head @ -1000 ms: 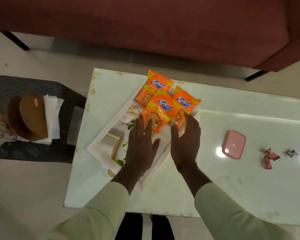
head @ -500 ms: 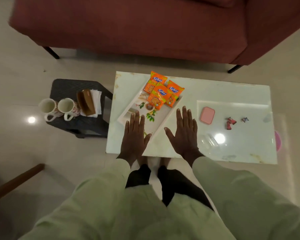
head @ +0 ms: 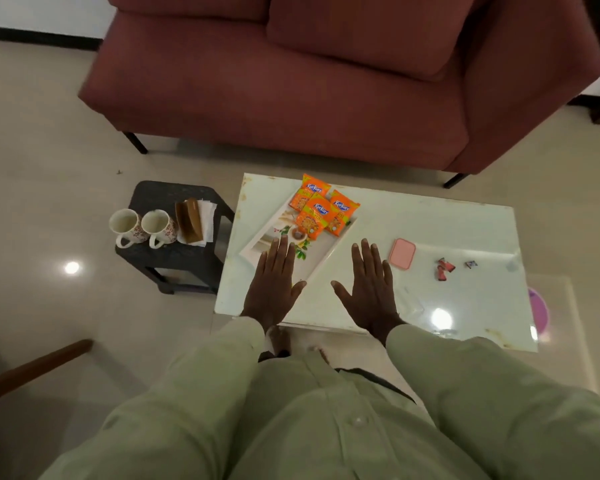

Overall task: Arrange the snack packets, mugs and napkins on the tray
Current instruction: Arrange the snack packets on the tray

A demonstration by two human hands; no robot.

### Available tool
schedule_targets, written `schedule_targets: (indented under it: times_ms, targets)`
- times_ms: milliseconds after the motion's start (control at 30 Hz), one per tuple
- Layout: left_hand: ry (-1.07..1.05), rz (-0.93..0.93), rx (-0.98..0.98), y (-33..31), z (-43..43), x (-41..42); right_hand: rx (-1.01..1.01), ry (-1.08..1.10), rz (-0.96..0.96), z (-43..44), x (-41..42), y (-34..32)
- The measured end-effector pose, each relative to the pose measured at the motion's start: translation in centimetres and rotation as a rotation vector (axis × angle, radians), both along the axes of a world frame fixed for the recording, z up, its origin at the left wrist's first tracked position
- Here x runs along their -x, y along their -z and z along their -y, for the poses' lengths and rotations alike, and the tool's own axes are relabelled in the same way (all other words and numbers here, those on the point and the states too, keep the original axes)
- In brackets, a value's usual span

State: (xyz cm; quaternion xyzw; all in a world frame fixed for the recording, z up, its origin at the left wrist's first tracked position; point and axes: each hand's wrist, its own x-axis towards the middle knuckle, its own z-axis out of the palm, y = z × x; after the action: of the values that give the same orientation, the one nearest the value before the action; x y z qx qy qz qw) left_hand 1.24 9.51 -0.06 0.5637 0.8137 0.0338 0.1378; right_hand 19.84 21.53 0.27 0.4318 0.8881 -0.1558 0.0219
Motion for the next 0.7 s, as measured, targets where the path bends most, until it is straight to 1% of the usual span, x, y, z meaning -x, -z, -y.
schedule_targets:
  times_ms: [167, 333, 500, 700]
  targets:
    - [-0.117, 0.052, -0.037, -1.8, -1.0, -1.0, -0.024, -0.010, -0.047, -1.2, 0.4, -1.7]
    - [-0.209, 0.085, -0.086, -2.7, -0.3, -1.3, -0.007, -0.036, -0.086, -0.1, 1.8, -2.2]
    - [-0.253, 0.038, -0.076, -2.6, 2.2, 1.8, -0.022, -0.100, -0.091, 1.6, 4.7, -1.7]
    - [-0.295, 0.008, -0.073, -2.3, 6.6, 7.6, -0.001, -0.102, -0.102, 4.8, 11.6, -0.9]
